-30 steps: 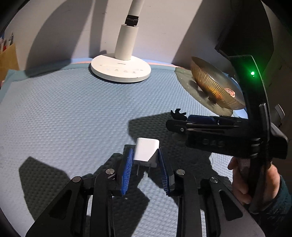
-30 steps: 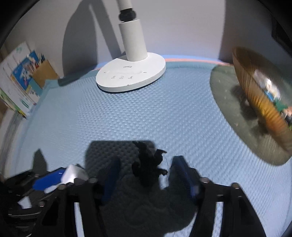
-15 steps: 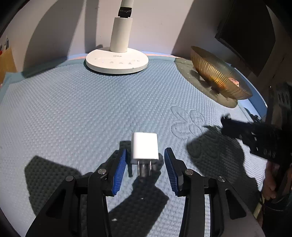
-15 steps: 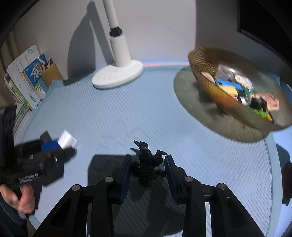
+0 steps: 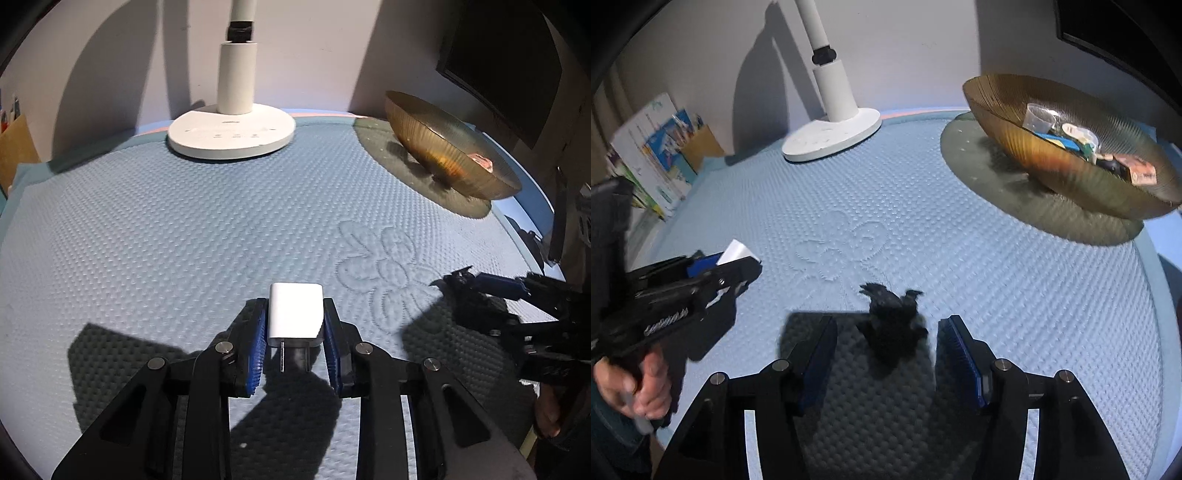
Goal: Organize rigid objects
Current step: 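Carry charger and black figure over the amber bowl and open both grippers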
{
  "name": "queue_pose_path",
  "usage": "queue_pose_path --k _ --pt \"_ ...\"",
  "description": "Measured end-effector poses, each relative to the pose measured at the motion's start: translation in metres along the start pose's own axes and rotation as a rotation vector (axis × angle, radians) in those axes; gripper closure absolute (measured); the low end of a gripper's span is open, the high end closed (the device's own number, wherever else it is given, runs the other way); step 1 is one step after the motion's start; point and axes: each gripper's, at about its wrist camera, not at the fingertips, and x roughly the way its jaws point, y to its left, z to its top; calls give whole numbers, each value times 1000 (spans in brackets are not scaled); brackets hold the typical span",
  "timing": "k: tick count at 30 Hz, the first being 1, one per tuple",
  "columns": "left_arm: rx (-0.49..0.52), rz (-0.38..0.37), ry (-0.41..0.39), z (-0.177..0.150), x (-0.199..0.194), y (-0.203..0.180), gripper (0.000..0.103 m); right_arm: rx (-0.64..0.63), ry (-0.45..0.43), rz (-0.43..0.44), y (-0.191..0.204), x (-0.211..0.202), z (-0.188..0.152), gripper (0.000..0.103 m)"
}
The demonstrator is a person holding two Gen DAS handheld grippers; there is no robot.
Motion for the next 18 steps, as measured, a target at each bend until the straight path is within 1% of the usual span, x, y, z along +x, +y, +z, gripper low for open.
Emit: queue_pose_path --k 1,2,3,4,5,7,9,10,12,13,14,15,17,18 --pt "6 -3 1 0 0 -3 79 -18 14 -43 6 4 1 45" --pt "11 -4 1 0 -1 -6 78 -60 19 -117 16 8 0 51" --pt "15 -3 0 1 -1 -8 79 -94 10 -156 23 9 -1 56" --pt "19 -2 -2 1 -2 -9 79 -121 1 -165 29 7 -2 70" --pt "25 -3 -4 3 -2 -11 79 -161 -5 -171 37 5 -4 70" --pt "35 -5 -9 7 -4 -16 79 -199 -13 -209 45 1 -7 70" --pt "58 -3 -22 14 -8 -23 79 -158 -21 -151 37 -10 -4 70" --pt "71 -4 -31 20 -11 -27 79 -117 -41 -116 27 -22 2 70" --pt "100 -14 -58 37 -18 -38 79 -66 -93 -122 8 -44 17 70" --pt "114 -18 -75 45 -22 -44 79 -45 -122 -139 -3 -56 25 70" --pt "131 -20 -99 58 -27 -51 79 -10 -173 -167 -21 -78 39 69" --pt "151 -26 -136 76 -35 -61 79 17 -210 -185 -34 -92 49 69" --pt "168 -47 -184 102 -45 -75 79 80 -298 -234 -65 -126 76 69" --pt "178 -73 -213 120 -51 -85 78 104 -324 -252 -76 -137 87 69"
